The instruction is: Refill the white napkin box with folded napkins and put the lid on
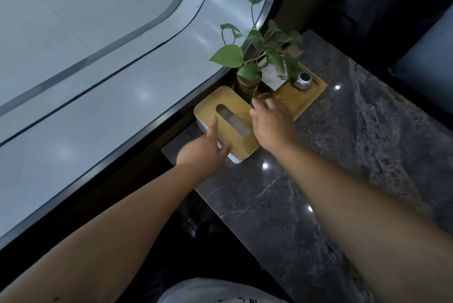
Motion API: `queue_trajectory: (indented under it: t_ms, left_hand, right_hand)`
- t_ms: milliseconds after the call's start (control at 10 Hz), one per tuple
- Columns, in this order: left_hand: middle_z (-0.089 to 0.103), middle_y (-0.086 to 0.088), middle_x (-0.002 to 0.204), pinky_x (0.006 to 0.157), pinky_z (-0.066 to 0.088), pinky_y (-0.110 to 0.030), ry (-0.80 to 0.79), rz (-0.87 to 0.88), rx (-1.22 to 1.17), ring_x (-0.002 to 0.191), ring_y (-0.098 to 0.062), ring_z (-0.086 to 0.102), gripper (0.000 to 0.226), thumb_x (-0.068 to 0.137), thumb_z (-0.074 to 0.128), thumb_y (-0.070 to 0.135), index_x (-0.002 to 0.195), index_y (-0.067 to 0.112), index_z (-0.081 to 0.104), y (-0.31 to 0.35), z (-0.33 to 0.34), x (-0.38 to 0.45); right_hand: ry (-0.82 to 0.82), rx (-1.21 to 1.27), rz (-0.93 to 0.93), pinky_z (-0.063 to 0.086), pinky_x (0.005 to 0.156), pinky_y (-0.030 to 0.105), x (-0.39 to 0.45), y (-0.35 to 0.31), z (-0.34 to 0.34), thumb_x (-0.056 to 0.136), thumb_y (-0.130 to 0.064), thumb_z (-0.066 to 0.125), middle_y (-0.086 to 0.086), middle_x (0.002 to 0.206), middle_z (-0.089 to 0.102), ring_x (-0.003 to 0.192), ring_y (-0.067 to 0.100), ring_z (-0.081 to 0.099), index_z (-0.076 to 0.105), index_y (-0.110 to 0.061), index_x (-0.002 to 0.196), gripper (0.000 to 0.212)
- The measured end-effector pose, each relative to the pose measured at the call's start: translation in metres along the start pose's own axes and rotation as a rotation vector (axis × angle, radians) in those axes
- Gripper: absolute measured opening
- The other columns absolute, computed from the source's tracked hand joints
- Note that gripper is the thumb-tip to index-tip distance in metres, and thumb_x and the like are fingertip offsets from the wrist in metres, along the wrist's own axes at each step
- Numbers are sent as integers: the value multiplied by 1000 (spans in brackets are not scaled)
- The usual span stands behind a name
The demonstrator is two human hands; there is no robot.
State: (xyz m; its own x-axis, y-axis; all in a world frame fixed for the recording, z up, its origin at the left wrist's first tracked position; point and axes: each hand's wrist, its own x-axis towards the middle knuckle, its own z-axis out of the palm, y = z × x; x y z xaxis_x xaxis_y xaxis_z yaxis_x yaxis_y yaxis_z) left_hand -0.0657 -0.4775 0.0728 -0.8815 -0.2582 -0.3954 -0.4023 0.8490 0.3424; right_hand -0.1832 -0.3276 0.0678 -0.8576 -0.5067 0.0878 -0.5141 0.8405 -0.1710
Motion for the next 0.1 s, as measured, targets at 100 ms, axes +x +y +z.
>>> queue_trajectory:
  t_ms: [100]
  left_hand:
    - [63,-6,112,60,54,-37,178,81,66,84,-21,64,64,98,34,51,150,20,15,3,-3,-10]
  right_hand:
    - [81,-15,-11,46,79,41,-27,20,-14,95,-29,46,13,109,60,99,34,55,57,-13,123,34]
